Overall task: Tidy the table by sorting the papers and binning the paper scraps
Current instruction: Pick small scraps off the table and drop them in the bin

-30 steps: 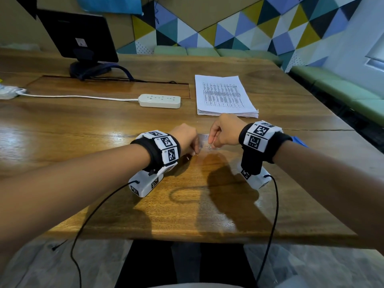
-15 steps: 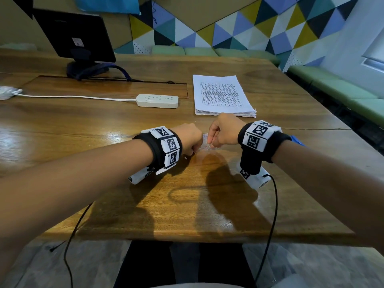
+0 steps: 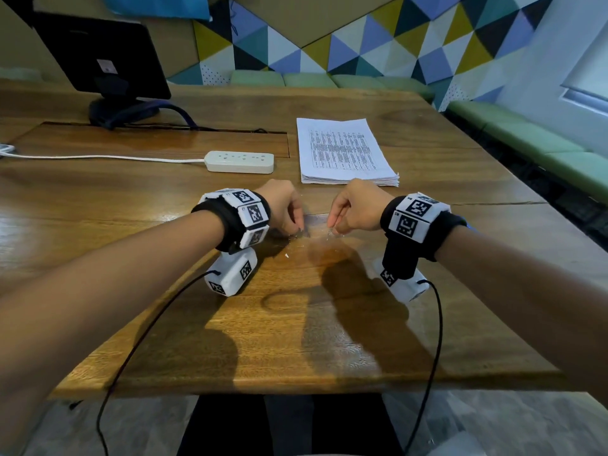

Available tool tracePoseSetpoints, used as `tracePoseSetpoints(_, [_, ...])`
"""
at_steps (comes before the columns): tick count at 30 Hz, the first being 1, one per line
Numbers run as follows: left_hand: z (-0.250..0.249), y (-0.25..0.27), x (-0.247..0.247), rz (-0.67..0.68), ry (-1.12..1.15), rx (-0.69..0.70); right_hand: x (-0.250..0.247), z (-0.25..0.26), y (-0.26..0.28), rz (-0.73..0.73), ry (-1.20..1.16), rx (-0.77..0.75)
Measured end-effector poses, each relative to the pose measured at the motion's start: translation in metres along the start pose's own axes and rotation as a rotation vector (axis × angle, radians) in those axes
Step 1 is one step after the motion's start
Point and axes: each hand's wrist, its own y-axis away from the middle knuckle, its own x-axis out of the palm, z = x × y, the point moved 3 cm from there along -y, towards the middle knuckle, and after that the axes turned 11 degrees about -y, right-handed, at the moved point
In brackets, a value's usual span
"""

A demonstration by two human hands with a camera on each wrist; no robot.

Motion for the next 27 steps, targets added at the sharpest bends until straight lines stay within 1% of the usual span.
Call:
tracePoseSetpoints(3, [0.001, 0.002, -0.005, -0.053, 0.121, -0.026, -0.007, -0.003, 0.010, -0.024, -0.026, 0.006])
tracePoseSetpoints(5, [-0.004, 0.006, -0.010, -0.071, 0.176, -0.015, -0.013, -0.005, 0.020, -0.040, -0.064, 0.010])
tracePoseSetpoints(10, [-0.032, 0.015, -0.032, -0.145, 0.292, 0.068, -0.034, -0.013, 0.055, -0.182, -0.087, -0.037])
tracePoseSetpoints(12, [-0.046, 0.018, -0.039, -0.174, 0.356, 0.107, -0.043, -0.018, 0.073, -0.219, -0.111, -0.043])
tracePoseSetpoints(15, [-0.073, 0.020, -0.043, -0.190, 0.379, 0.172, -0.057, -0.029, 0.102, -0.254, -0.165, -0.027])
tracePoseSetpoints(20, [-0.129, 0.018, -0.031, -0.142, 0.441, 0.304, -0.077, -0.054, 0.155, -0.290, -0.230, 0.027])
tracePoseSetpoints(23, [-0.169, 0.019, -0.014, -0.068, 0.466, 0.403, -0.084, -0.073, 0.185, -0.290, -0.171, 0.002])
tracePoseSetpoints(25, [-0.196, 0.020, 0.000, -0.019, 0.484, 0.454, -0.086, -0.085, 0.206, -0.271, -0.139, 0.005])
tracePoseSetpoints(27, [-0.224, 0.021, 0.014, 0.001, 0.450, 0.510, -0.087, -0.099, 0.228, -0.237, -0.146, 0.060])
